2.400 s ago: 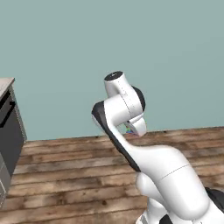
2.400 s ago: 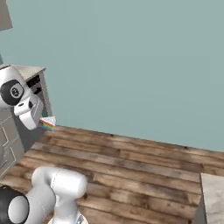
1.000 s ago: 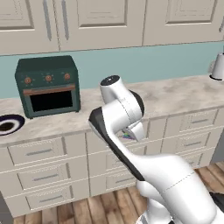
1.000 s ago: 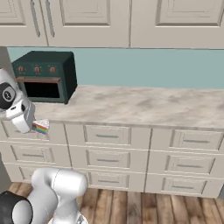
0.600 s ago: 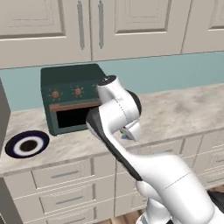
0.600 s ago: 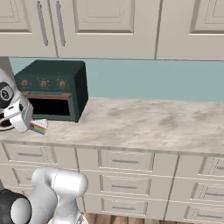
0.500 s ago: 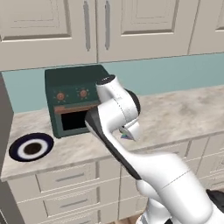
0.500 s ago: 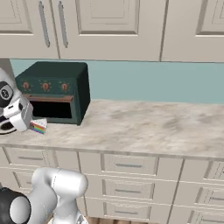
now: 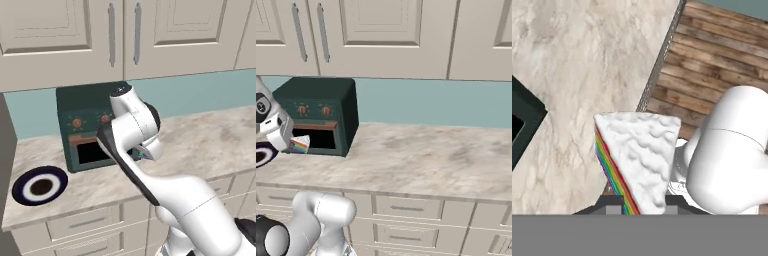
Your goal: Take the baked cake out of the oven and place it on the plate for cooling. Then close the oven door.
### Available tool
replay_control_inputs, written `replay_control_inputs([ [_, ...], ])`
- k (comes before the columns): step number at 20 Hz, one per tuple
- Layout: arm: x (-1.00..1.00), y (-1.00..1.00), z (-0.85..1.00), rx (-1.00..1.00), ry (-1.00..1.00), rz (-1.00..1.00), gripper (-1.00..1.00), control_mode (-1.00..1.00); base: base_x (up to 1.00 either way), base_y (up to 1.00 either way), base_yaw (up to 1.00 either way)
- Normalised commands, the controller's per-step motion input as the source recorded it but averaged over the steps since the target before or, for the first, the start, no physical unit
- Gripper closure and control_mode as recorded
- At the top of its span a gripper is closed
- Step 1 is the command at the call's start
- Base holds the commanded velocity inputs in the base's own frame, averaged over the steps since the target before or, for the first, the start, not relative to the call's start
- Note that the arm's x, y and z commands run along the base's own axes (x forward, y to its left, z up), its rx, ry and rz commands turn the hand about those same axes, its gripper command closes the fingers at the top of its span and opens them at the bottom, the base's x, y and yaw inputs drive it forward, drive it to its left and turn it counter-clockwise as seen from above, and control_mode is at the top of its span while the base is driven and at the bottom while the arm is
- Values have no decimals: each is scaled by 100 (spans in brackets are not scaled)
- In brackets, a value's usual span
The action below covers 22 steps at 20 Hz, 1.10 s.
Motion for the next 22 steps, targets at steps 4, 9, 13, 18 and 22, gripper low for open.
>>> replay_control_inputs([
  [4, 0, 0, 0, 0, 0, 0, 100, 100, 24, 49, 2],
  [9, 0, 0, 0, 0, 0, 0, 100, 100, 1, 64, 13],
  [13, 0, 63, -43, 9, 9, 38, 100, -100, 0, 0, 0],
  [18, 26, 56, -28, 14, 14, 61, 100, -100, 0, 0, 0],
  [22, 23, 5, -2, 18, 14, 71, 100, -100, 0, 0, 0],
])
